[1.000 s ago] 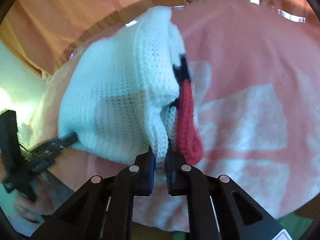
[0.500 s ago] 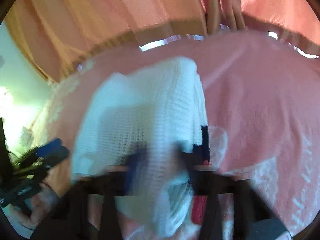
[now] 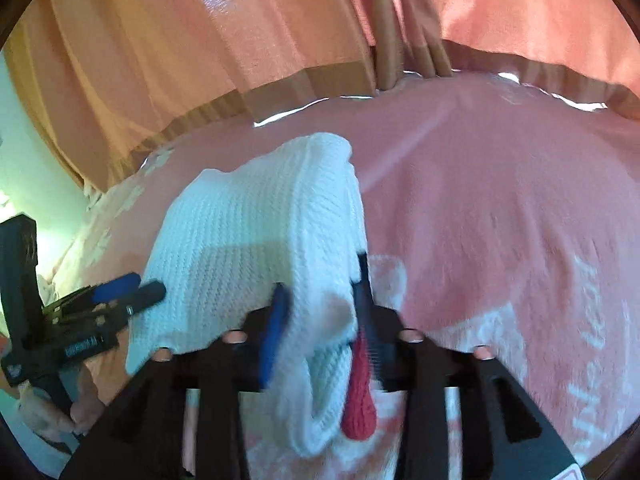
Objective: Fold small clothes
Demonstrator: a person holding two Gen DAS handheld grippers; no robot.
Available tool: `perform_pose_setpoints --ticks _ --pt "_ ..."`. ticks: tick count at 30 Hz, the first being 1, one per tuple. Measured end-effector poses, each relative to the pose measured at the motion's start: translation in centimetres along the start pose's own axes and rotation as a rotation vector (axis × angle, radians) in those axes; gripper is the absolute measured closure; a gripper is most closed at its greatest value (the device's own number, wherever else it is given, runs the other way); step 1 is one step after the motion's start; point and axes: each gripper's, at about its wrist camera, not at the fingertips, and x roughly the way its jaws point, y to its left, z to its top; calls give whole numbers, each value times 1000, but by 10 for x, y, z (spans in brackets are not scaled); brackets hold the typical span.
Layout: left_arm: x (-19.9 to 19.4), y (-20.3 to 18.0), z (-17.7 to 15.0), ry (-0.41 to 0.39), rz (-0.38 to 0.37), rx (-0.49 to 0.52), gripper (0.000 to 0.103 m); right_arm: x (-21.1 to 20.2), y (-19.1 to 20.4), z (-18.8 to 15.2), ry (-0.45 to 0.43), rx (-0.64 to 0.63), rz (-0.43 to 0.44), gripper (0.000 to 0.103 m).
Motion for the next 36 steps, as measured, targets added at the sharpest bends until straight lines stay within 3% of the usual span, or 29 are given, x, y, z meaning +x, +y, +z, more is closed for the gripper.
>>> perform_pose_setpoints --ticks 4,8,16,23,27,31,36 --pt "8 -1 5 22 0 -11 30 12 -6 -4 47 59 39 52" --pt "15 -4 4 45 -8 -34 29 27 -7 -7 104 73 30 41" --pt "17 -11 5 53 9 -19 27 36 -21 -7 143 172 106 38" --pt "-18 -18 28 29 -133 -103 27 12 -29 6 48 181 127 37" --pt "-19 -35 34 58 -233 -170 27 20 -29 10 72 203 136 37" --pt "9 -21 23 100 -141 -206 27 41 -23 7 136 190 133 36" --pt "25 14 19 78 -135 -275 22 59 -27 4 169 195 142 22"
